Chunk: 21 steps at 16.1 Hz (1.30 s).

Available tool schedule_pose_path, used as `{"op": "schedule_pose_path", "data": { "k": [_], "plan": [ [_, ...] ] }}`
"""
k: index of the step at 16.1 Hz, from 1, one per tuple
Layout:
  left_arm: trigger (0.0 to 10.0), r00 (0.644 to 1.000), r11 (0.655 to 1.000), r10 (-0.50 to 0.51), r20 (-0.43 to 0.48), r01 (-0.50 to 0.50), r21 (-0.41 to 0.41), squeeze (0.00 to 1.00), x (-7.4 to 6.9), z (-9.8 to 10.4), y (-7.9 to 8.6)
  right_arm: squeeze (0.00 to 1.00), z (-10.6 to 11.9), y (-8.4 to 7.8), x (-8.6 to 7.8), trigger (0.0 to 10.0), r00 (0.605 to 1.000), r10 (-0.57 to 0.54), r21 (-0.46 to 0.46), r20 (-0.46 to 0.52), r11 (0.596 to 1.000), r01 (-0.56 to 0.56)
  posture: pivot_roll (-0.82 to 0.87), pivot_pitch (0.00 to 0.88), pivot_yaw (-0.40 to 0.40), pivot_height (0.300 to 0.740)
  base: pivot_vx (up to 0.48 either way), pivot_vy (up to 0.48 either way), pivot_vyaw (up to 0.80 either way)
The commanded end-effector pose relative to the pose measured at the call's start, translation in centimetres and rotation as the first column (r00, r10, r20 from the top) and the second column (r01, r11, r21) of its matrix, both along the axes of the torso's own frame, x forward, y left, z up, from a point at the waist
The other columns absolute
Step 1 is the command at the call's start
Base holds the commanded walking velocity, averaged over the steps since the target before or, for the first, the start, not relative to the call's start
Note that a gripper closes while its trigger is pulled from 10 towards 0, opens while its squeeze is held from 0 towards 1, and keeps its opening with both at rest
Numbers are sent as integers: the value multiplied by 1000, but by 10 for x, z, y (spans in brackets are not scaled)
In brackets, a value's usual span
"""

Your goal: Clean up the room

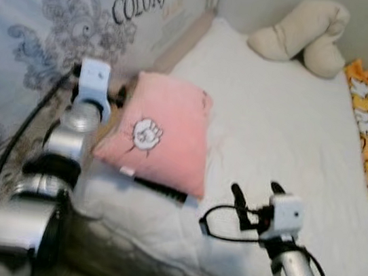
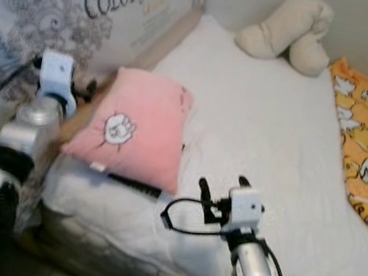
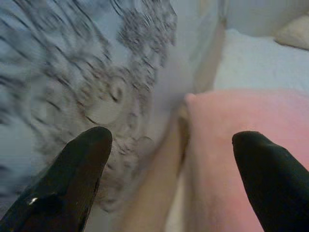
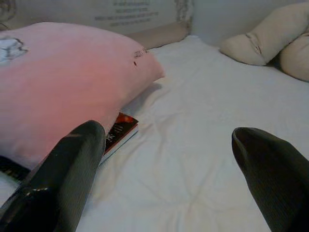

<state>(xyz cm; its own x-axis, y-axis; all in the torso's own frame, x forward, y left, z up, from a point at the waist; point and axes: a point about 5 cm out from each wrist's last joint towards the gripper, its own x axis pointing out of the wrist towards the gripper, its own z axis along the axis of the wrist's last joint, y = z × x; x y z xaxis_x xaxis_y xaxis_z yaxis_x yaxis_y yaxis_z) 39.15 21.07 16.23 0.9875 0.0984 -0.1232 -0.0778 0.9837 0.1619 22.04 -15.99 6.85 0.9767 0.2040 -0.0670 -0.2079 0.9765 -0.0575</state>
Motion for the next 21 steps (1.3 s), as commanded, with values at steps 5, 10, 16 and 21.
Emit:
{"op": "schedule_pose_path", "data": {
  "k": [5,10,16,21],
  "plan": [
    [10000,998,995,-36,-53,31,-95,0,8,3,-1,0,5,-6,-10,10000,1000,-20,-9,1,1000,20,-19,0,-80,740,0,0,0],
    [10000,975,971,-141,-171,103,-216,0,6,-13,-9,0,1,2,-29,10000,992,102,29,-79,995,-100,-46,0,-88,740,0,0,0],
    [10000,939,942,-215,-270,127,-309,0,-5,-41,-19,0,0,2,-39,10000,983,133,35,-125,991,-130,-56,0,-104,740,0,0,0],
    [10000,929,944,-198,-311,96,-316,0,-12,-56,-24,0,3,-4,-48,10000,977,150,20,-149,989,-149,-91,13,-114,740,0,0,0]
  ]
}}
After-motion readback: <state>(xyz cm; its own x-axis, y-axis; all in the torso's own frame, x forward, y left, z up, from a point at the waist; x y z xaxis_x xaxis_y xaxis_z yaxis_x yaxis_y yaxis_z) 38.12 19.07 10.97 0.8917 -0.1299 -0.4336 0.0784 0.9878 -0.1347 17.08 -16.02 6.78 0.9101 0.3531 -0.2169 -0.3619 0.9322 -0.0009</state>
